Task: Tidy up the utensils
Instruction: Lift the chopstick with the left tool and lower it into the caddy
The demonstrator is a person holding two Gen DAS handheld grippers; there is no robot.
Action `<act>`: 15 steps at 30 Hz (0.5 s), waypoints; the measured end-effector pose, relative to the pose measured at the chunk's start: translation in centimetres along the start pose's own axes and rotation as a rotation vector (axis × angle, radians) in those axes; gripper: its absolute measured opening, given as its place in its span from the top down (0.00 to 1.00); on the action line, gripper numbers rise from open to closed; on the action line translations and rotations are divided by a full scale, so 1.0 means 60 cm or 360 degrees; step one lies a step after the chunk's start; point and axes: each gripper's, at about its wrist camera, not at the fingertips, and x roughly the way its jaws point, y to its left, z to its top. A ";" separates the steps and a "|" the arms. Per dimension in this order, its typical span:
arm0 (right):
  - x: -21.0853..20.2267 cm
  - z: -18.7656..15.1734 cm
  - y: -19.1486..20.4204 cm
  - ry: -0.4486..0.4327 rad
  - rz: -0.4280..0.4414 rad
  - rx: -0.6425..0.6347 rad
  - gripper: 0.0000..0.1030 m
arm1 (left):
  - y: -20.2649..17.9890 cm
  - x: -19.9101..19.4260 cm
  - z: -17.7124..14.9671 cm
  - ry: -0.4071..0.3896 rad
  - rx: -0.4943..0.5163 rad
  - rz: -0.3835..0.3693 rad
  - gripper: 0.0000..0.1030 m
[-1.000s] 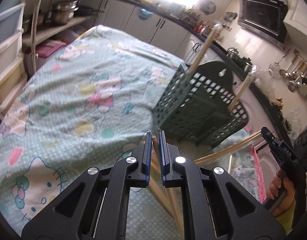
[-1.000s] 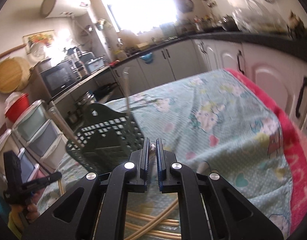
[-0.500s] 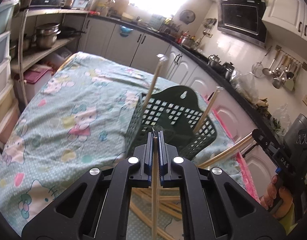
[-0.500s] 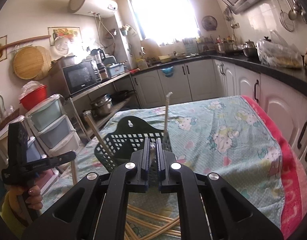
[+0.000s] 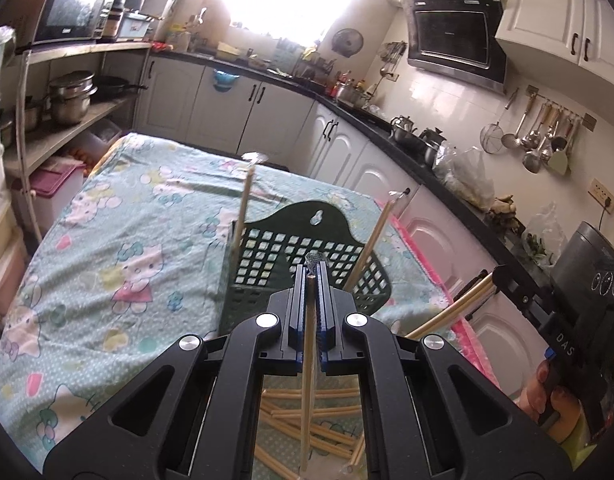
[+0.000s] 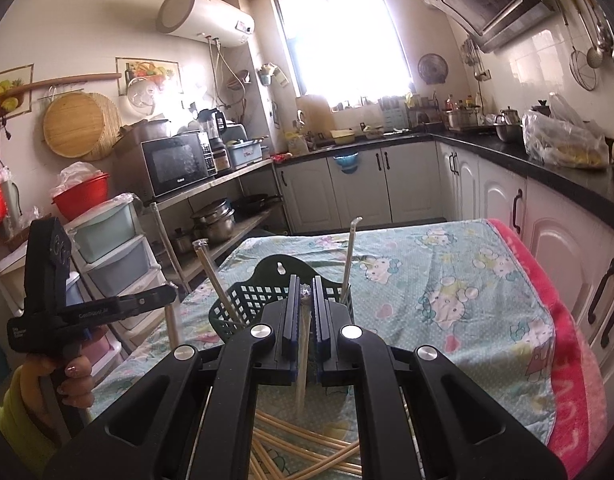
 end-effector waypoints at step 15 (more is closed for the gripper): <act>-0.023 0.039 0.027 -0.0101 0.0042 -0.0083 0.94 | -0.065 -0.021 0.065 -0.0147 0.0133 -0.0079 0.98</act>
